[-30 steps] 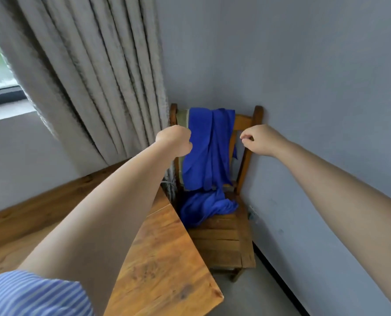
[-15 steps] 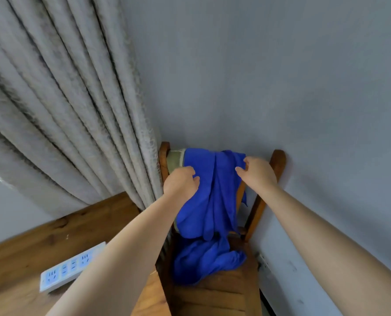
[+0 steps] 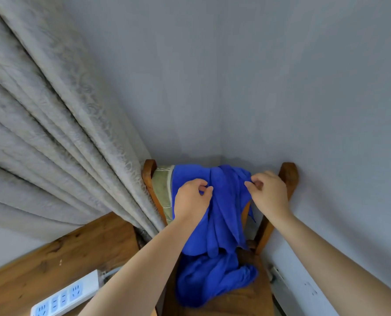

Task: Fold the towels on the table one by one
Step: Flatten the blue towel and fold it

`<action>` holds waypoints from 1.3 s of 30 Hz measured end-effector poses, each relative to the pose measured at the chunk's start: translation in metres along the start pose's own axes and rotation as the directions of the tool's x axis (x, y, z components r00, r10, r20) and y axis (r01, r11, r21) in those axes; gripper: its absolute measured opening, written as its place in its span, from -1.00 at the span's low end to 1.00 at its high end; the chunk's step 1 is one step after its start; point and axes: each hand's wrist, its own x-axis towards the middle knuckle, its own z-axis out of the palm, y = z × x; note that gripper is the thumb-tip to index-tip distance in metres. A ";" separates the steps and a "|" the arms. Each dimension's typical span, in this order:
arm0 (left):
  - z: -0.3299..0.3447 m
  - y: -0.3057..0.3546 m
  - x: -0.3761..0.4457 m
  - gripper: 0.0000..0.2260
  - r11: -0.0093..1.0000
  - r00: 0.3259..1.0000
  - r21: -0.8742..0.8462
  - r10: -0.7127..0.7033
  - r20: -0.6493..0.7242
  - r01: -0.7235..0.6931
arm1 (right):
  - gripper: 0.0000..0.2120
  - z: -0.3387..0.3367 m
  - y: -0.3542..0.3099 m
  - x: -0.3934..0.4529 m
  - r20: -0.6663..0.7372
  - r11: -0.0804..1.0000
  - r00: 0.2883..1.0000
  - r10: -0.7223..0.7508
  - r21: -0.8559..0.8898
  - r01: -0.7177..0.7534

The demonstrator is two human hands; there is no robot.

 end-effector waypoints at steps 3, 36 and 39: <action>0.005 0.006 0.002 -0.73 1.000 1.000 0.012 -0.025 -0.018 0.025 | -0.88 -0.009 0.005 -0.005 0.011 0.998 0.999 -0.048 0.027 0.048; -0.080 0.061 -0.046 -0.81 0.924 0.979 -0.362 0.056 -0.194 -0.124 | -0.91 -0.097 -0.061 -0.047 -0.275 0.979 0.956 -0.102 0.145 0.146; -0.123 0.056 -0.080 -0.83 0.857 0.961 -0.490 0.024 -0.276 -0.162 | -0.89 -0.111 -0.102 -0.068 -0.319 0.962 0.931 -0.178 0.144 0.233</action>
